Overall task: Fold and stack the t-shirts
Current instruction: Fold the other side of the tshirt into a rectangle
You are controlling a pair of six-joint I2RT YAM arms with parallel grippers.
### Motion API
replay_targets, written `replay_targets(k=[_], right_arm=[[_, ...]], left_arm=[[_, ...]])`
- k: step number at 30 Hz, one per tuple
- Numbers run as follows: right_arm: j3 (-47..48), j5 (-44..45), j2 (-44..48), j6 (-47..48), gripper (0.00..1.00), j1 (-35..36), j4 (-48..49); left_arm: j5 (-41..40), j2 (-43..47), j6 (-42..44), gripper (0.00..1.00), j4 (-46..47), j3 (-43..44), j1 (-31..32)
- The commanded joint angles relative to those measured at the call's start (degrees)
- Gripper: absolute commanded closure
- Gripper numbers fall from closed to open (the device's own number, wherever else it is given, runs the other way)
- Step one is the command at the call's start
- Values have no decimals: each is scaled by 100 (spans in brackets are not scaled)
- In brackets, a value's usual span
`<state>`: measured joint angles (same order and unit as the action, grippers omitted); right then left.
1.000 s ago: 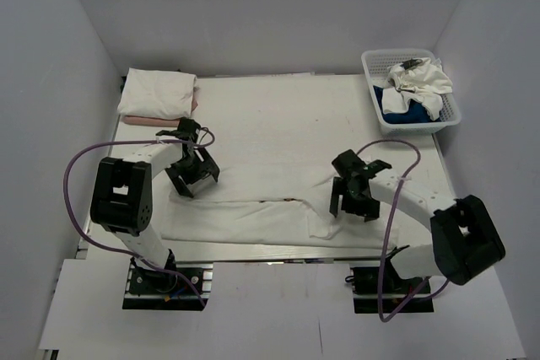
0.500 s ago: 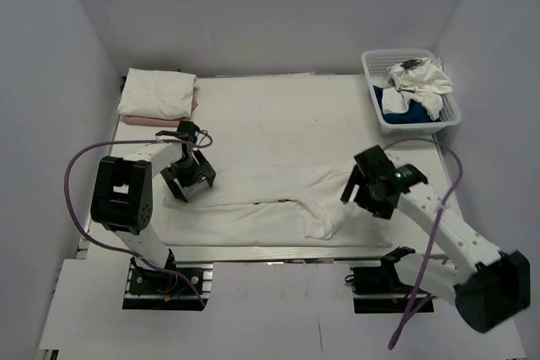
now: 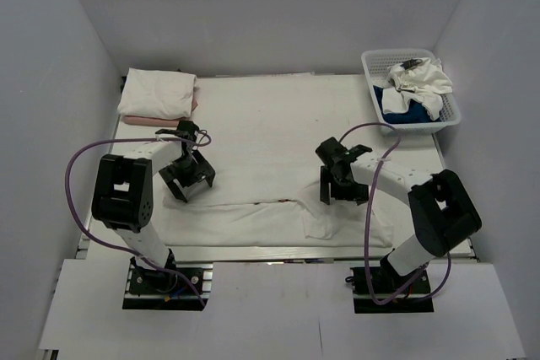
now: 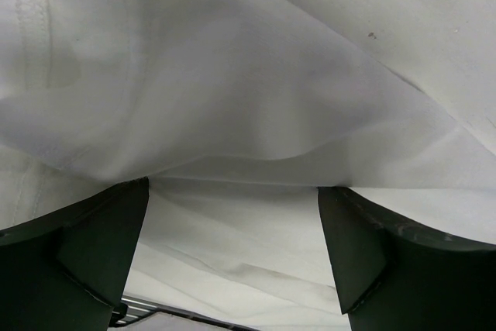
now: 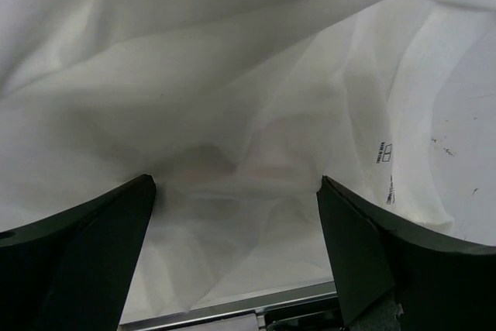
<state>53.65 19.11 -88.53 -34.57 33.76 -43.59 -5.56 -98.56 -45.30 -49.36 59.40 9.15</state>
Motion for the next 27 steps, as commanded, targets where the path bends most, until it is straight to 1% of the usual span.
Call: replay_targets(k=[1,6,10,14,16,18,19,21,22,24,25,27], right_arm=[[-144,-74,46,169,10,122,202],[-118,-689,152,47,10,262,491],[-30,-874,-58,29,10,482,607],[23,-251,-313,-207,10,562,212],[-30,230,-305,-601,10,536,-235],[-223,417,-200,-849,10,509,-579],[-284,731,35,-1268,10,509,-780],[-504,874,239,-1552,10,474,-1106],[-574,1023,597,-1988,10,456,-1360],[-732,1077,828,-2193,10,395,-1502],[-855,1103,1212,-2316,10,377,-1625],[-1092,1138,1530,-2510,10,289,-1862]], left_arm=[[-516,-251,-137,0,-135,-120,-62],[-516,-172,-190,0,41,-359,-62],[-638,-102,-190,0,94,-411,-62],[-692,-102,-190,0,41,-464,-62],[-744,-102,-190,0,41,-464,-62],[-797,-102,-259,0,-81,-464,-62],[-902,-102,-330,0,-82,-464,-114],[-955,30,-331,0,-82,-526,-115],[-955,30,-331,0,-82,-586,-167],[-955,83,-331,0,-82,-587,-168],[-955,83,-331,0,-82,-587,-168],[-955,-5,-331,0,-134,-526,-220]])
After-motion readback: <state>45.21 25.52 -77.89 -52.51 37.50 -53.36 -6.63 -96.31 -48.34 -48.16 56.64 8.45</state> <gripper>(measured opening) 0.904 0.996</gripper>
